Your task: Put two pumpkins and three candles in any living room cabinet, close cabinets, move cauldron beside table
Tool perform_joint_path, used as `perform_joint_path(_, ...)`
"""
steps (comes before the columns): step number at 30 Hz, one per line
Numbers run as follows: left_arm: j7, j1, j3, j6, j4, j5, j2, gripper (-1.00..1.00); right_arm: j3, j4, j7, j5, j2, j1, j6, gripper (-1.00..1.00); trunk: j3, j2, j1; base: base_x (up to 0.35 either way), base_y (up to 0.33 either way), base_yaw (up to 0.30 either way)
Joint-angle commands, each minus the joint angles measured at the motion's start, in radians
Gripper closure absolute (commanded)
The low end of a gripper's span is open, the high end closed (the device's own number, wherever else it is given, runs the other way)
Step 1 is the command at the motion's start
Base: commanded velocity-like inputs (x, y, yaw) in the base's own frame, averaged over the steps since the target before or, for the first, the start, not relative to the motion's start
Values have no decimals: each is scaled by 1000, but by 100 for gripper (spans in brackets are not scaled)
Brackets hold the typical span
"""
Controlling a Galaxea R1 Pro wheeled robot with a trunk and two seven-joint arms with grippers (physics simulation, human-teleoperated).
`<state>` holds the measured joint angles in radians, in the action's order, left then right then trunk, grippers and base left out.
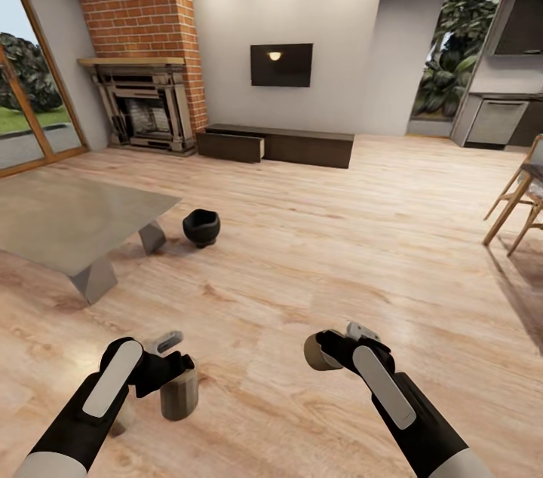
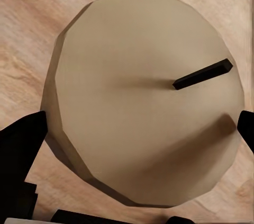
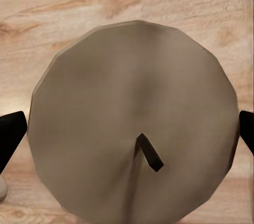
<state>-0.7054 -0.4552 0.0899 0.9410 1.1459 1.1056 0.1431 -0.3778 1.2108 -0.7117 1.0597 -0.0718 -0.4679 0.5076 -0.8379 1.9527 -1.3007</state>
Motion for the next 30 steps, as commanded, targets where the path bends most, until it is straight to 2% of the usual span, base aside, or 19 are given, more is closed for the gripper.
perform_joint_path(1, -11, 0, 2, -1, 2, 11, 1, 100, -3, 1, -8, 5, -1, -1, 0, 100, -1, 1, 0, 0, 0, -279)
perform_joint_path(5, -11, 0, 1, -1, 2, 11, 1, 100, -3, 1, -8, 8, -2, -1, 0, 100, -1, 1, 0, 0, 0, -279)
perform_joint_path(11, -12, 0, 1, -1, 2, 10, 1, 100, -3, 2, -6, 50, -7, -1, 0, 100, -1, 1, 0, 0, 0, -279)
perform_joint_path(30, -15, 0, 2, -2, 0, 11, -1, 100, -3, 0, -6, 54, -7, -1, 0, 100, -1, 1, 0, 0, 0, -279)
